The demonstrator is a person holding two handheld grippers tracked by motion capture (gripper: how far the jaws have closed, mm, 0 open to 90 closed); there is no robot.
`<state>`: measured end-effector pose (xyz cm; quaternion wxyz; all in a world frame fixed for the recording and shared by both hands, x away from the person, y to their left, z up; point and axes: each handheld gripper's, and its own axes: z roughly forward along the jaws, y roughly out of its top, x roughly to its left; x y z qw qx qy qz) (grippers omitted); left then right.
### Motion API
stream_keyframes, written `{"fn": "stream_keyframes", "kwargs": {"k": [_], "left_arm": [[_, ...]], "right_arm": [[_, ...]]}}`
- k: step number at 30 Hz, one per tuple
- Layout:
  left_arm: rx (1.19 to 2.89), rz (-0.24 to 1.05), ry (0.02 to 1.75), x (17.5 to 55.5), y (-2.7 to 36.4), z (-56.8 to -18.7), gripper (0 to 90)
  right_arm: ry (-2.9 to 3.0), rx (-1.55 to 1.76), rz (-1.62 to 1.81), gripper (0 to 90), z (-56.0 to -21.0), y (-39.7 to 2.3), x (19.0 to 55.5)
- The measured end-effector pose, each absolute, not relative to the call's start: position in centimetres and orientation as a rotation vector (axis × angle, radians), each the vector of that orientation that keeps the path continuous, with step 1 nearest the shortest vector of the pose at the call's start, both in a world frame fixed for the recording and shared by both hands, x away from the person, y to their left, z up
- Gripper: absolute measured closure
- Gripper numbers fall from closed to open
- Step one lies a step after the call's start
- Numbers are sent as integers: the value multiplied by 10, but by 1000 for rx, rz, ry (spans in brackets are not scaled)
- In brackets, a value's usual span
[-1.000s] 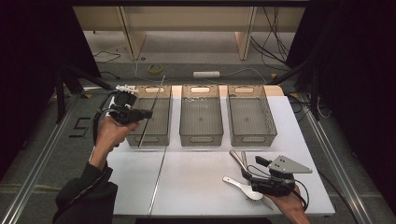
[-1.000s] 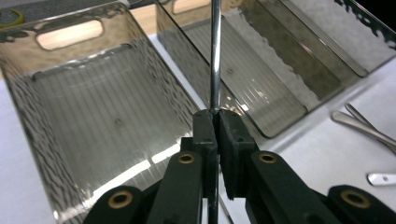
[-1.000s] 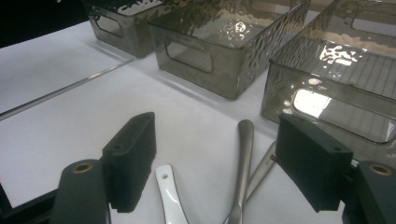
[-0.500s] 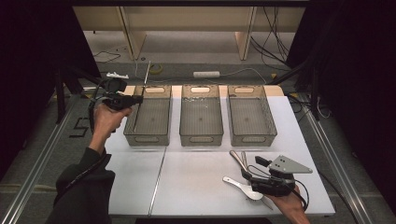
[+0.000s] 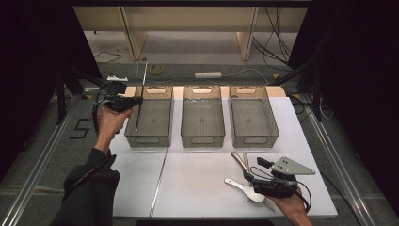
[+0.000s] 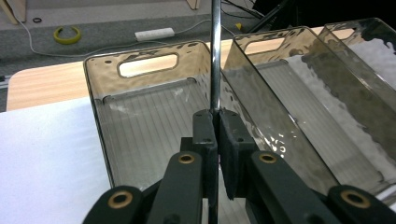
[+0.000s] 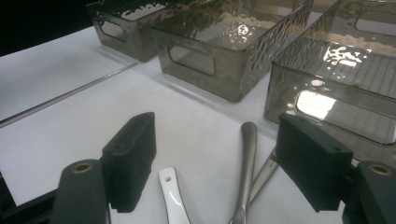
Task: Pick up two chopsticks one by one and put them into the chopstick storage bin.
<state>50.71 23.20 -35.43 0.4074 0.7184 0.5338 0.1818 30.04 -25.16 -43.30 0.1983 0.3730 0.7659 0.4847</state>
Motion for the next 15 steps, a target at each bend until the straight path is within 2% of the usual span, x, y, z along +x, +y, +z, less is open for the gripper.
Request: {"fn": "stream_keyframes", "kwargs": {"k": [15], "left_arm": [[1819, 497, 1359, 503, 239, -374, 853]], "right_arm": [[2143, 1029, 1363, 299, -431, -251, 299]]}}
